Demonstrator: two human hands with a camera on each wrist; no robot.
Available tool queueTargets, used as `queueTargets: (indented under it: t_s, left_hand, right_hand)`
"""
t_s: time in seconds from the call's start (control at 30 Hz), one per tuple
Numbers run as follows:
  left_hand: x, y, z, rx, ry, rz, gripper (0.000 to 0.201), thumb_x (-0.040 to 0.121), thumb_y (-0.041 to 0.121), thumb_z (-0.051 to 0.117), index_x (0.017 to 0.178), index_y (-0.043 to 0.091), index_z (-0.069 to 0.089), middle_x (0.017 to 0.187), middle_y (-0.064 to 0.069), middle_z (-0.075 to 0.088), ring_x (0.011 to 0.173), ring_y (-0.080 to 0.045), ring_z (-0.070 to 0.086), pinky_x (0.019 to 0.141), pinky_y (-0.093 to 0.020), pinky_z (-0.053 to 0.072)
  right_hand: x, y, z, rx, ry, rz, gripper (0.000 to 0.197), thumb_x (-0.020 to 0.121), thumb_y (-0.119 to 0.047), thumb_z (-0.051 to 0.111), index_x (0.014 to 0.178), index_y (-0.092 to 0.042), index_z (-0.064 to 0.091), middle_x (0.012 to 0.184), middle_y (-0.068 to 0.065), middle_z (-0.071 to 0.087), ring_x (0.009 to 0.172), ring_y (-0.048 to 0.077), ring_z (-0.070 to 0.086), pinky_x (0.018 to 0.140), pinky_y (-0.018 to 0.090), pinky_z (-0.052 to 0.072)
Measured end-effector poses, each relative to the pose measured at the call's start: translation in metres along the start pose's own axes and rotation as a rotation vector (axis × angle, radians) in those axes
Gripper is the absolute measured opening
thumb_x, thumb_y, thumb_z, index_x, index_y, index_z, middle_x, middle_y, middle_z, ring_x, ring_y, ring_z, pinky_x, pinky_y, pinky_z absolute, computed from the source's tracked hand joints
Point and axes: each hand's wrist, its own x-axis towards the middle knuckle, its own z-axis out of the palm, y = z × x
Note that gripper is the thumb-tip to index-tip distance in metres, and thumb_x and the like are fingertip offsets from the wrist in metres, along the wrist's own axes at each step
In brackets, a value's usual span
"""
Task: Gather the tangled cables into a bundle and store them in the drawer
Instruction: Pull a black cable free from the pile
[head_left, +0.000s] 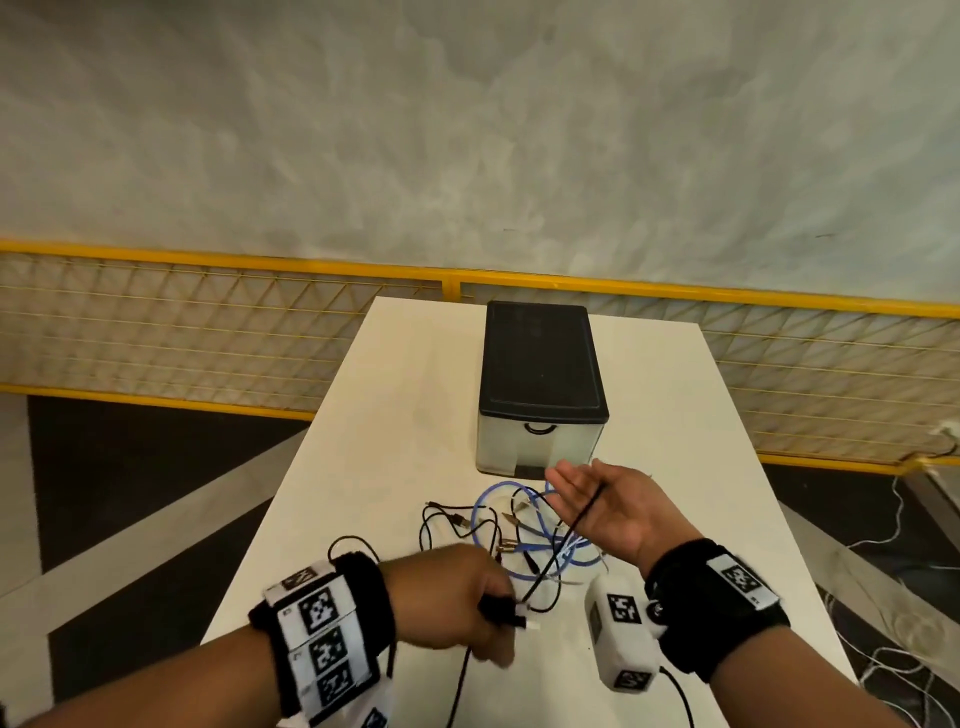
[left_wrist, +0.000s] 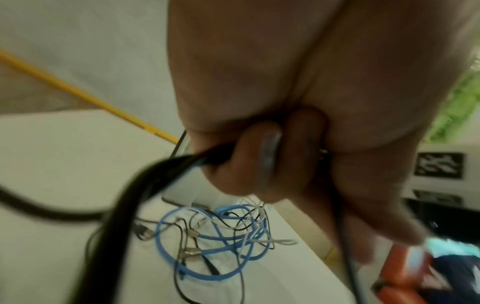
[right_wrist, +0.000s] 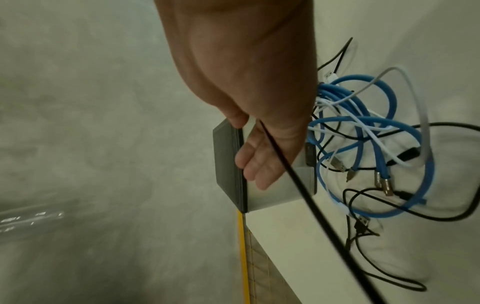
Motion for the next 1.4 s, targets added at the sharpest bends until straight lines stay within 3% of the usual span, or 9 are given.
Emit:
queueTargets:
  t_s: [0.17, 0.37, 0.53, 0.77, 0.9, 1.07, 1.17, 1.27, 1.4]
  left_hand:
    - [-0.027, -0.01, -0.011, 0.139, -0.066, -0.033, 0.041, 0.075, 0.042, 0.079, 0.108, 0.018, 0.072, 0.102, 0.001, 0.073, 0.091, -0.01, 0.067, 0.088, -0.027, 0.052]
    - [0.011, -0.009, -0.047, -0.316, 0.868, -0.021, 0.031, 0.07, 0.038, 0.083, 0.086, 0.016, 0.069, 0.076, 0.009, 0.066, 0.067, -0.004, 0.059, 0.067, -0.021, 0.047]
    - [0.057, 0.013, -0.022, -0.234, 0.628, 0.076, 0.025, 0.079, 0.019, 0.076, 0.065, 0.034, 0.061, 0.061, 0.016, 0.061, 0.057, 0.006, 0.053, 0.066, -0.021, 0.045]
    - [0.023, 0.014, -0.022, -0.07, 0.187, 0.112, 0.021, 0.083, 0.018, 0.073, 0.068, 0.023, 0.06, 0.059, 0.012, 0.052, 0.055, 0.001, 0.046, 0.059, -0.02, 0.039]
    - [-0.022, 0.01, -0.021, -0.02, -0.193, 0.057, 0.008, 0.084, 0.02, 0.075, 0.087, 0.015, 0.07, 0.06, 0.019, 0.059, 0.058, 0.007, 0.05, 0.061, -0.015, 0.04]
    - [-0.04, -0.003, -0.031, 0.065, -0.193, -0.028, 0.014, 0.083, 0.02, 0.076, 0.081, 0.011, 0.065, 0.055, 0.017, 0.056, 0.054, 0.006, 0.047, 0.056, -0.013, 0.036]
    - [-0.045, -0.014, -0.03, 0.15, -0.318, -0.054, 0.014, 0.085, 0.02, 0.07, 0.077, 0.014, 0.06, 0.059, 0.006, 0.053, 0.055, 0.001, 0.045, 0.056, -0.017, 0.037]
    - [-0.036, -0.028, -0.029, 0.023, 0.035, -0.056, 0.041, 0.075, 0.047, 0.074, 0.083, 0.008, 0.065, 0.071, 0.002, 0.056, 0.066, -0.008, 0.048, 0.066, -0.028, 0.039]
    - [0.011, -0.019, -0.037, -0.269, 0.657, -0.024, 0.037, 0.072, 0.041, 0.077, 0.073, 0.008, 0.061, 0.064, 0.003, 0.052, 0.059, -0.008, 0.044, 0.061, -0.028, 0.036]
  right_hand:
    - [0.008, 0.005, -0.004, 0.064, 0.026, -0.044, 0.026, 0.106, -0.019, 0.032, 0.097, -0.009, 0.054, 0.106, 0.019, 0.07, 0.069, 0.032, 0.075, 0.067, 0.048, 0.058]
    - [-0.012, 0.021, 0.013, -0.036, -0.092, 0.0, 0.019, 0.102, -0.022, 0.044, 0.094, -0.015, 0.06, 0.095, 0.013, 0.074, 0.09, 0.028, 0.069, 0.078, 0.048, 0.049]
    - [-0.031, 0.032, 0.033, -0.059, -0.226, 0.023, 0.021, 0.099, -0.017, 0.044, 0.099, -0.012, 0.065, 0.108, 0.018, 0.069, 0.099, 0.035, 0.065, 0.095, 0.059, 0.043]
    - [-0.011, 0.01, 0.012, 0.038, -0.108, 0.026, 0.02, 0.098, -0.02, 0.048, 0.085, -0.007, 0.055, 0.095, 0.027, 0.073, 0.079, 0.039, 0.074, 0.069, 0.053, 0.059]
    - [0.009, -0.006, 0.0, 0.084, 0.003, -0.037, 0.023, 0.104, -0.018, 0.037, 0.117, -0.006, 0.052, 0.09, 0.021, 0.076, 0.073, 0.034, 0.075, 0.059, 0.052, 0.06]
    - [0.009, -0.014, -0.005, -0.014, 0.061, -0.049, 0.025, 0.102, -0.028, 0.043, 0.089, -0.014, 0.059, 0.074, 0.006, 0.075, 0.064, 0.021, 0.075, 0.074, 0.039, 0.054]
    - [0.012, -0.02, -0.01, 0.039, 0.081, -0.078, 0.026, 0.102, -0.025, 0.041, 0.088, -0.011, 0.058, 0.071, 0.007, 0.075, 0.062, 0.021, 0.075, 0.062, 0.036, 0.059]
    - [0.009, -0.013, -0.006, 0.01, 0.022, -0.054, 0.021, 0.103, -0.019, 0.04, 0.095, -0.012, 0.058, 0.075, 0.01, 0.076, 0.068, 0.024, 0.076, 0.06, 0.043, 0.061]
    - [-0.006, 0.015, 0.015, -0.05, -0.089, -0.009, 0.02, 0.102, -0.018, 0.042, 0.094, -0.012, 0.059, 0.084, 0.015, 0.075, 0.079, 0.03, 0.075, 0.072, 0.049, 0.059]
